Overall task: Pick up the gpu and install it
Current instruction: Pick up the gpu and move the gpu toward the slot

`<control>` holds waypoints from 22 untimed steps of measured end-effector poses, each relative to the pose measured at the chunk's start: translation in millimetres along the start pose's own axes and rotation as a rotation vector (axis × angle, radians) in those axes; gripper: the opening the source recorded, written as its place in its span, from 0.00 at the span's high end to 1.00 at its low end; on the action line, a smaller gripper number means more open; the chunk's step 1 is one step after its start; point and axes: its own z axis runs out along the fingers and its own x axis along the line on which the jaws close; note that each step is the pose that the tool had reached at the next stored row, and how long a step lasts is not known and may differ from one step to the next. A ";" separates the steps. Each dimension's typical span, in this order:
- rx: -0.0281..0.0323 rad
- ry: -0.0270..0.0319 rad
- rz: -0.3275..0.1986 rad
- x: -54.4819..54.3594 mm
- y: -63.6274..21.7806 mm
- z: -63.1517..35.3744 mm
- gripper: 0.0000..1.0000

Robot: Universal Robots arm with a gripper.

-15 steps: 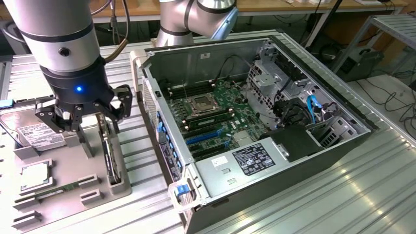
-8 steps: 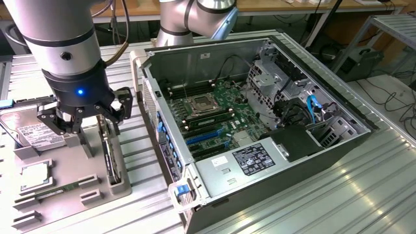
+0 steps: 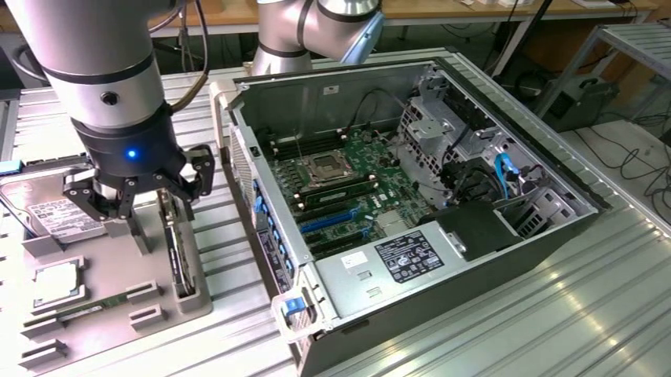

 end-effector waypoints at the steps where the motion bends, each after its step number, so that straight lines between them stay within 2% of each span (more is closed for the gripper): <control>1: 0.0000 0.0000 0.000 0.1 0.0 0.5 0.34; 22: -0.0001 -0.0002 0.000 0.0 -0.8 13.8 0.34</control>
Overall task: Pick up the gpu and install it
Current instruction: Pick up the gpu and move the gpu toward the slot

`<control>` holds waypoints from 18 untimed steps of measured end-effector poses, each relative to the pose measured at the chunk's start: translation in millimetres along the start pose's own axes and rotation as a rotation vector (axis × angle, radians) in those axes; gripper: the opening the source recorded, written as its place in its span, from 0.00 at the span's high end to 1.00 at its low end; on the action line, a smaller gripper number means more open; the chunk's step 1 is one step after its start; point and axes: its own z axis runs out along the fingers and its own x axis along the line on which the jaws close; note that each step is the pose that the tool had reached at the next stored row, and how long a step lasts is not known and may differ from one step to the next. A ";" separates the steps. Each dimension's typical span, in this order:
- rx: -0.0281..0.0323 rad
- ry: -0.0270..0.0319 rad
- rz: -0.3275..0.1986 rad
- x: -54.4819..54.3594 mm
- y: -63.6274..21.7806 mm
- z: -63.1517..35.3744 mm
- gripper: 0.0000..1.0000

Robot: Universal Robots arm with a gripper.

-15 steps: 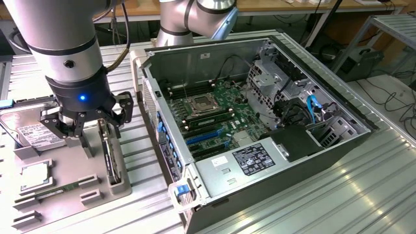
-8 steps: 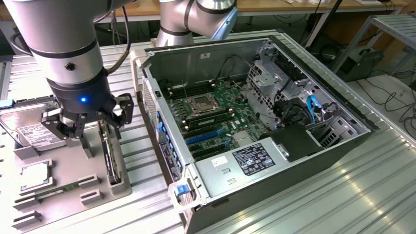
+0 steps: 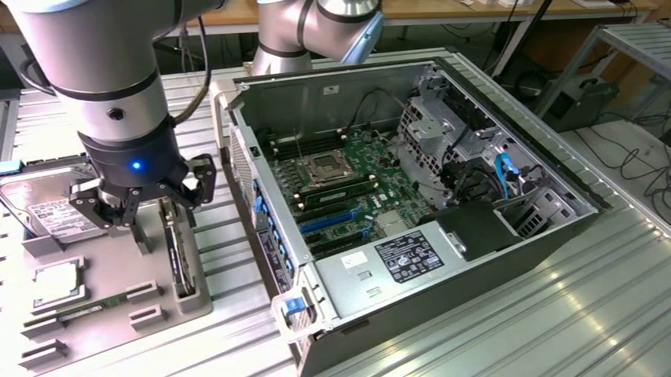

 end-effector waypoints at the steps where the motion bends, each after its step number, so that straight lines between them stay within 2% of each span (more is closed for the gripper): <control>1: 0.0001 0.0002 0.000 0.0 -0.3 0.8 0.34; 8: 0.0001 0.0001 -0.002 0.1 -6.3 9.1 0.34; 18: 0.0001 0.0001 -0.002 0.2 -8.9 22.3 0.34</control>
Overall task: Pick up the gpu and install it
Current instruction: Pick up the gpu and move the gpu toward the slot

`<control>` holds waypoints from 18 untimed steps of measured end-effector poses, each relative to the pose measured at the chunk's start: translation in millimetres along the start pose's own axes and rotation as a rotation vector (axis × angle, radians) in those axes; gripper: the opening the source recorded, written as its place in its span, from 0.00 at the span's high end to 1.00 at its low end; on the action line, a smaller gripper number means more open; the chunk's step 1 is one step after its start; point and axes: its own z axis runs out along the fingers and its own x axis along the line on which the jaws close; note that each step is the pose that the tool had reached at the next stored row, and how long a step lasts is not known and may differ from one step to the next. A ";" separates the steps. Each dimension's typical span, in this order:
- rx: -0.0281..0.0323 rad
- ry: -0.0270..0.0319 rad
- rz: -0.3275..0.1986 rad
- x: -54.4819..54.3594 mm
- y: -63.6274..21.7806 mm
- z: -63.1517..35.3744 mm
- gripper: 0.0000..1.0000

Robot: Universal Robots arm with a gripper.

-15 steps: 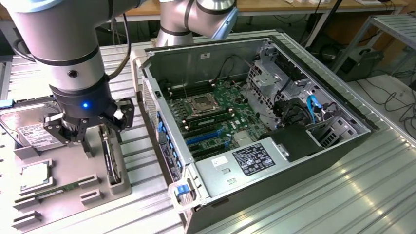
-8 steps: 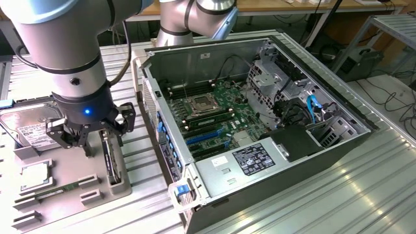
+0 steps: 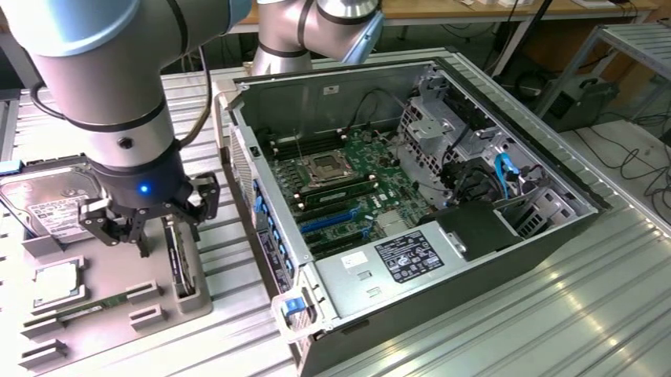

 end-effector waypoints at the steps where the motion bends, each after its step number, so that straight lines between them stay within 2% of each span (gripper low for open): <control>1: 0.0000 0.0000 0.000 0.0 -0.2 1.0 0.34; 18: 0.0000 0.0000 0.000 0.1 -0.8 21.3 0.34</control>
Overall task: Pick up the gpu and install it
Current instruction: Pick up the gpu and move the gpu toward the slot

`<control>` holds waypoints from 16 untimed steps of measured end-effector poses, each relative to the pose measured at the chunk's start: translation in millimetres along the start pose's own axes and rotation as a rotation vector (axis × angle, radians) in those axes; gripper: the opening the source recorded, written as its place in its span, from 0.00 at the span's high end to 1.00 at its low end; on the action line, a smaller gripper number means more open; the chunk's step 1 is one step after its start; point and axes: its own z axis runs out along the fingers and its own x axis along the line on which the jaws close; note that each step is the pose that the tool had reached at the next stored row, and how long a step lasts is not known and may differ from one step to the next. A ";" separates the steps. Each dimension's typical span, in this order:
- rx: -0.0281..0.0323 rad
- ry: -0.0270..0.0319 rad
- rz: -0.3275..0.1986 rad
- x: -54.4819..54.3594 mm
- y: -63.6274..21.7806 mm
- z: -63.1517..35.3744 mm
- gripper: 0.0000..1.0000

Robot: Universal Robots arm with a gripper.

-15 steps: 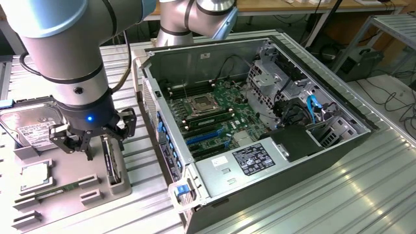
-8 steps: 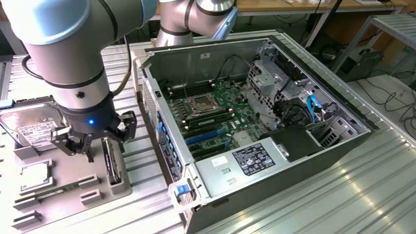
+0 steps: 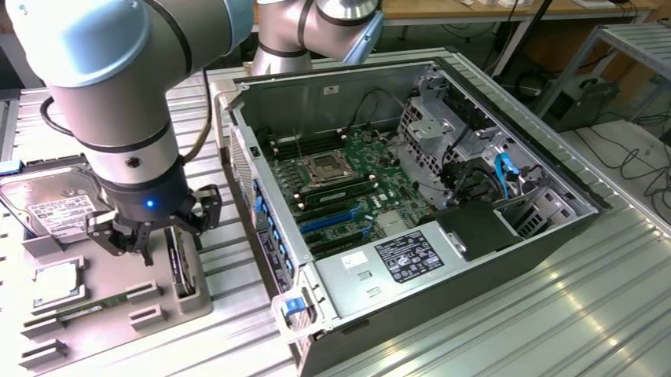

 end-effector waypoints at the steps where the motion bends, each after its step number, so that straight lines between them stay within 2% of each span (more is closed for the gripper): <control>1: 0.0000 0.0000 0.000 0.0 -0.1 1.2 0.34; 2: 0.0000 0.0000 0.000 0.0 -0.1 3.0 0.34; 3: 0.0000 0.0001 0.000 0.0 -0.2 8.7 0.34; 4: 0.0000 0.0001 0.000 0.0 1.3 9.2 0.49; 5: 0.0001 0.0003 0.000 -0.1 4.8 9.5 0.49; 6: 0.0001 0.0002 0.000 0.0 3.0 9.8 0.49; 7: 0.0001 0.0003 0.000 -0.1 2.8 9.9 0.58; 8: 0.0000 0.0002 0.000 -0.2 2.8 10.1 0.72; 10: -0.0002 0.0001 0.000 -0.2 2.8 9.1 0.72; 12: -0.0005 0.0002 0.000 -0.2 2.6 -19.3 0.72; 13: -0.0005 0.0001 0.000 -0.3 2.5 -37.0 0.72; 14: -0.0006 0.0001 0.000 -0.3 2.5 -42.3 0.72; 16: -0.0006 0.0003 0.000 -0.4 2.3 -76.8 0.72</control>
